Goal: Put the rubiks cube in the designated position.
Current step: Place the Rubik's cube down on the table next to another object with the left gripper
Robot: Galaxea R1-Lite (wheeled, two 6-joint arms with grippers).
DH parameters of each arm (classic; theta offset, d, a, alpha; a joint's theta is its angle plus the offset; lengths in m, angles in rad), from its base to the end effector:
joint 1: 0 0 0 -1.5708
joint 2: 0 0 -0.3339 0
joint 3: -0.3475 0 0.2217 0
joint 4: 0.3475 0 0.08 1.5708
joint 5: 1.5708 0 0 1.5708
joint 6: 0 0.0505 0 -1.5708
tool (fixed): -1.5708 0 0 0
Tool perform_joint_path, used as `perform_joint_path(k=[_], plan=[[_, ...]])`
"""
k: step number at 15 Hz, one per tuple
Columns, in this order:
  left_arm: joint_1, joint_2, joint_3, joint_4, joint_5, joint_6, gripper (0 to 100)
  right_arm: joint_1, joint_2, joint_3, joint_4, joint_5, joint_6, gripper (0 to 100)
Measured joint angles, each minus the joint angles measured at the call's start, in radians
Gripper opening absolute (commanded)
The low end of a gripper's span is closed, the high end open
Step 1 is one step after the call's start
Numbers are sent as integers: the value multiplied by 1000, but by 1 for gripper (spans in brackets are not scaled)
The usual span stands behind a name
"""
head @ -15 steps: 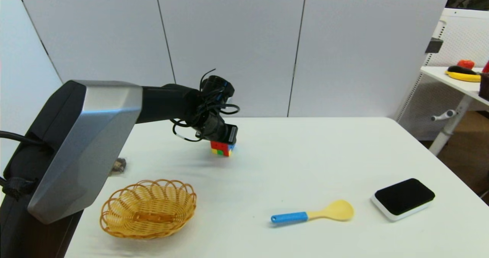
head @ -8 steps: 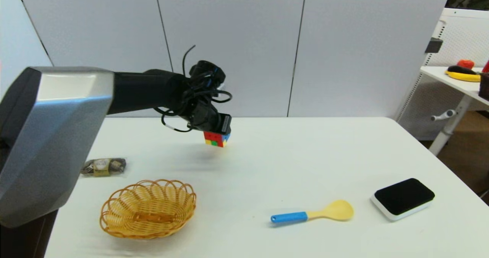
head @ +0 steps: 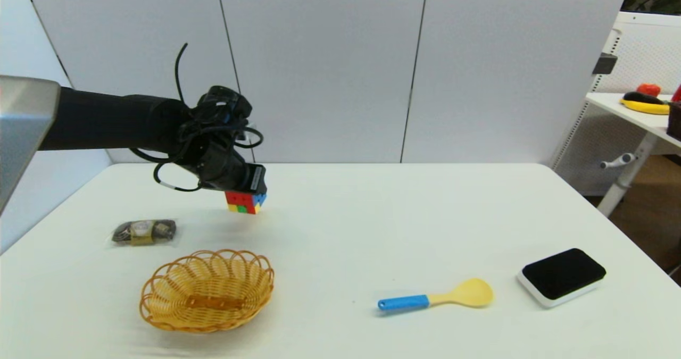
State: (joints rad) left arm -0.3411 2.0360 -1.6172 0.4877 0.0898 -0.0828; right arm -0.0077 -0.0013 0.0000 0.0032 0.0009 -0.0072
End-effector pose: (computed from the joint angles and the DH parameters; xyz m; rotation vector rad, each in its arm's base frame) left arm 0.4268 -0.1467 0.1800 0.1174 0.8957 -0.1967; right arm 0.0050 0.0000 0.0751 -0.0072 0.0019 -0.0068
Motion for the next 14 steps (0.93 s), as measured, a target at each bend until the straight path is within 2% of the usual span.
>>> perform_joint_path(k=[9,14], plan=[[50,-120,378,-355,3,-9,0,0,0,0,0,0,0,100],[40,-166,435,-369,3,-10,0,0,0,0,0,0,0,100]])
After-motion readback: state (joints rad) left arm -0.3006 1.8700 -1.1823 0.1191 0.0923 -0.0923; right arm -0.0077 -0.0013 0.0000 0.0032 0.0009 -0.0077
